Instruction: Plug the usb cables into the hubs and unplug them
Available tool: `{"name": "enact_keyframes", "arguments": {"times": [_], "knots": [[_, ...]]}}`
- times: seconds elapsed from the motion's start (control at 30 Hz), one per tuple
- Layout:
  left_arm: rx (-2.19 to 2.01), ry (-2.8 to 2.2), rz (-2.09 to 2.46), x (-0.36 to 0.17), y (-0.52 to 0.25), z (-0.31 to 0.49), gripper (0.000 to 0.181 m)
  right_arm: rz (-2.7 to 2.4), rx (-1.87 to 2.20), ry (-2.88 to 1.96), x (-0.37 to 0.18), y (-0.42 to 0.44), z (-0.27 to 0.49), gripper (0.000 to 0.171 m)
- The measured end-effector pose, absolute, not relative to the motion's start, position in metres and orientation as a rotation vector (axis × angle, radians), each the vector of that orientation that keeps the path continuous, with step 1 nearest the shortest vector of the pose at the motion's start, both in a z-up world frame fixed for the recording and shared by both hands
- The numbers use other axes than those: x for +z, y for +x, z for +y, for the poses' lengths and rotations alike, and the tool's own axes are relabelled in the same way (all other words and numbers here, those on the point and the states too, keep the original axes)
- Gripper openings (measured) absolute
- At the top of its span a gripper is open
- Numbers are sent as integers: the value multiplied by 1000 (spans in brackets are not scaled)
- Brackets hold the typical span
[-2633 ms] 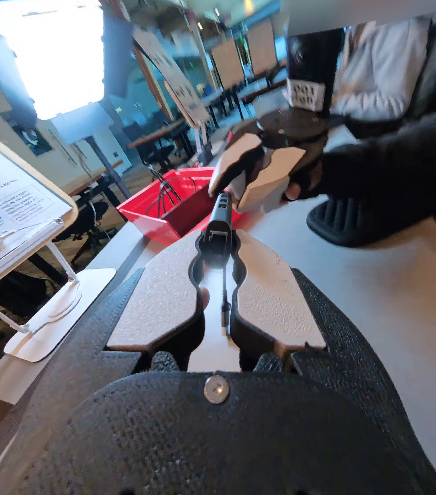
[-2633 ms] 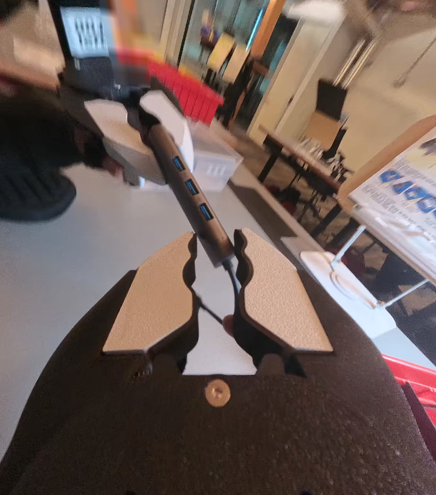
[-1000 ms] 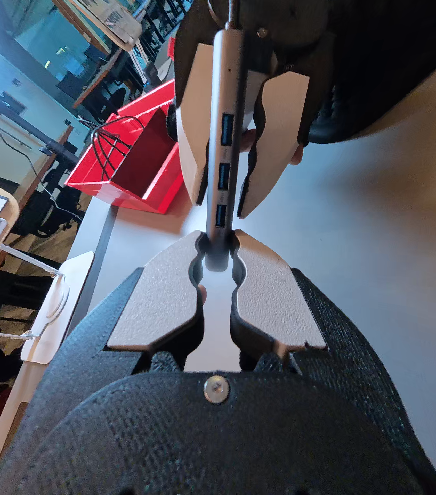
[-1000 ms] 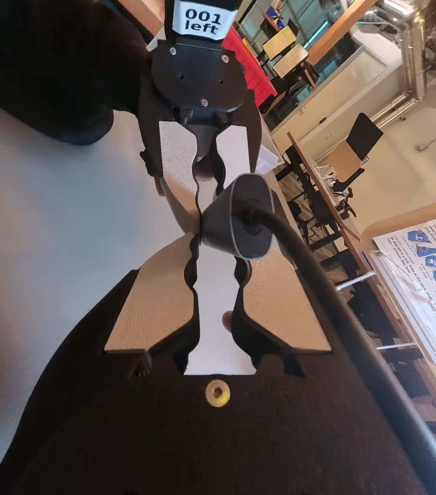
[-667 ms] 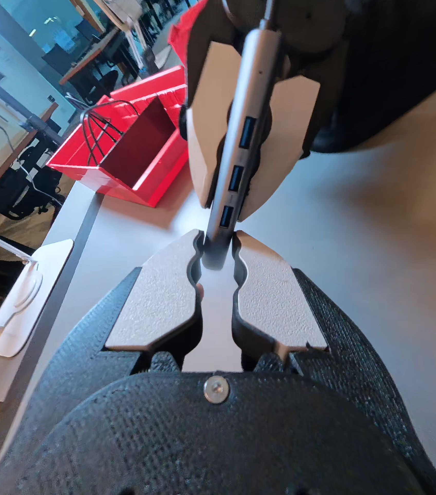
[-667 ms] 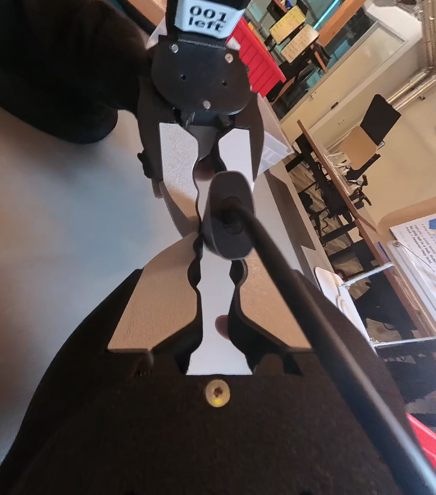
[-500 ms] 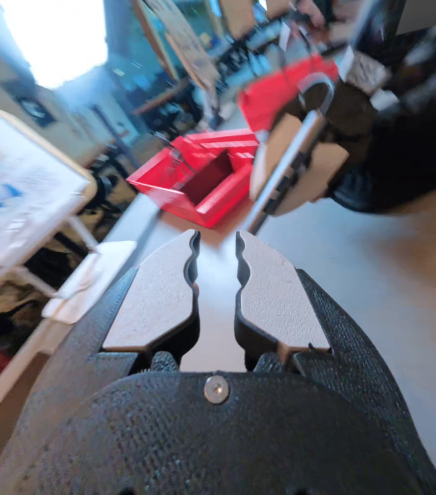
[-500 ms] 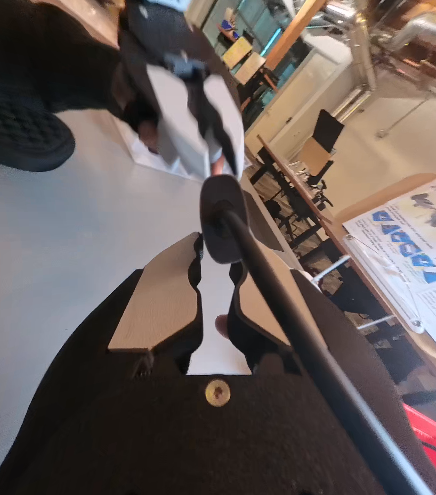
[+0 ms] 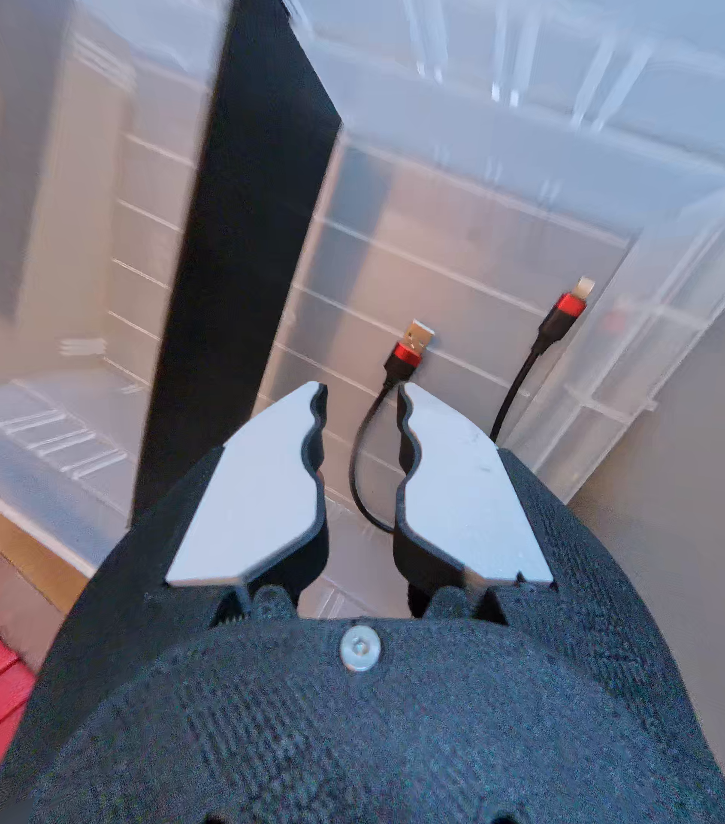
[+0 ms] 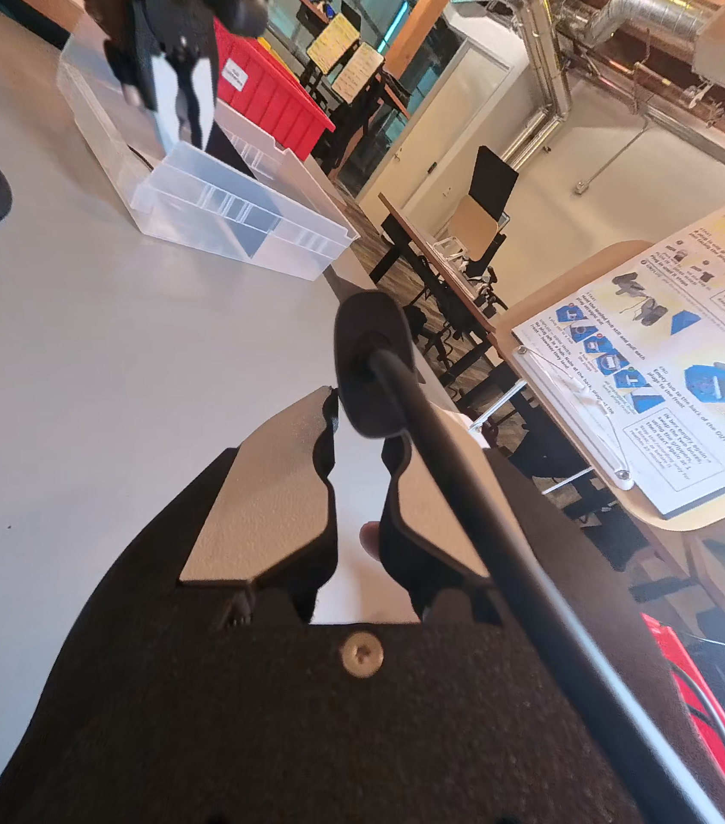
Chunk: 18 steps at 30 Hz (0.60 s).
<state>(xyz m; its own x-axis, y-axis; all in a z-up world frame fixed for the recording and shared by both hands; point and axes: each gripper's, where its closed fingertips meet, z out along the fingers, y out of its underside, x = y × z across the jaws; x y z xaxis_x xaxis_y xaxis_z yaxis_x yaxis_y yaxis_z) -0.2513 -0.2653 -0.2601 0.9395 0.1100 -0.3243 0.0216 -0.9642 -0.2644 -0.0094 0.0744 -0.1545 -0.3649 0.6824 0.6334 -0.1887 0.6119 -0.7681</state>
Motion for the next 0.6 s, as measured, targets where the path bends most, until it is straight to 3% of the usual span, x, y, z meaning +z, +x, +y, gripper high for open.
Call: {"name": "enact_keyframes", "arguments": {"times": [0.03, 0.2, 0.4, 0.6], "knots": [[495, -2894, -59, -267, -251, -267, 32, -1716, 969, -408, -156, -10, 74, 17], [343, -3061, 54, -292, -245, -271, 31, -1731, 965, -434, -164, -13, 79, 17], [186, -3036, 44, -297, -239, -263, 15, -1741, 974, -454, -168, -15, 81, 17], [363, -2963, 39, -279, -246, -260, 14, -1742, 966, -447, -168, -14, 80, 17]]}}
